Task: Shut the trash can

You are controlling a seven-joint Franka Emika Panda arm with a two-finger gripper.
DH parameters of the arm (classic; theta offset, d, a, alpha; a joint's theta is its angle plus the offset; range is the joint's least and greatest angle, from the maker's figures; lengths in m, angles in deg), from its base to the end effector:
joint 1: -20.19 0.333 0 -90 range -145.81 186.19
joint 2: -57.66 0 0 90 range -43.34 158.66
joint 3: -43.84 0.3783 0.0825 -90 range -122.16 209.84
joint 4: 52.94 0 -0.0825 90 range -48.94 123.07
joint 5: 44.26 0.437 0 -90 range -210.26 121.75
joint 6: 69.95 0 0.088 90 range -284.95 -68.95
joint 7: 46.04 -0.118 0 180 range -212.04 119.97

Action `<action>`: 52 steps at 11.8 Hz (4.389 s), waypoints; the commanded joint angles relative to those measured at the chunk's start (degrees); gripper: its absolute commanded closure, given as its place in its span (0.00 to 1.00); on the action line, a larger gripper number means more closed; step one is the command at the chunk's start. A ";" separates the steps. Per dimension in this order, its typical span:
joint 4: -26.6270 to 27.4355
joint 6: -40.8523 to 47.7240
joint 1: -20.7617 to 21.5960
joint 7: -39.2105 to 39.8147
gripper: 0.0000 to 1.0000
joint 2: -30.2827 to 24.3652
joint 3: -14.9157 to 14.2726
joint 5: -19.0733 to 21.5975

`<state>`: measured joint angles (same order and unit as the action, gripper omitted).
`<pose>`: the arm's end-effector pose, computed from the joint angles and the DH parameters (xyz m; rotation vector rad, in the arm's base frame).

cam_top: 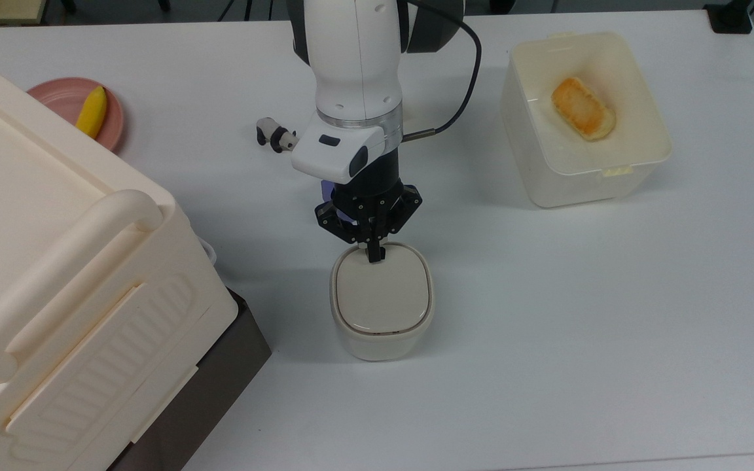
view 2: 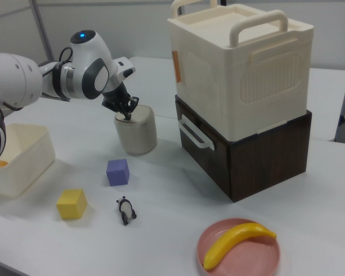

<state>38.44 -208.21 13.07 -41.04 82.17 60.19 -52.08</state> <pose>0.7806 0.0902 0.4619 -3.0309 -0.4315 -0.6346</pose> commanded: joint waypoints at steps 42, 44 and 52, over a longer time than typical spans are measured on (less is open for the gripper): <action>-5.15 49.49 4.13 -7.55 0.00 -24.25 -4.66 1.76; -5.07 49.49 4.13 -7.72 0.00 -24.08 -4.66 1.76; -4.98 48.88 3.69 -7.99 0.00 -23.99 -4.84 1.32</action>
<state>32.53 -158.88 16.60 -49.56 58.91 55.66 -49.94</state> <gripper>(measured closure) 0.000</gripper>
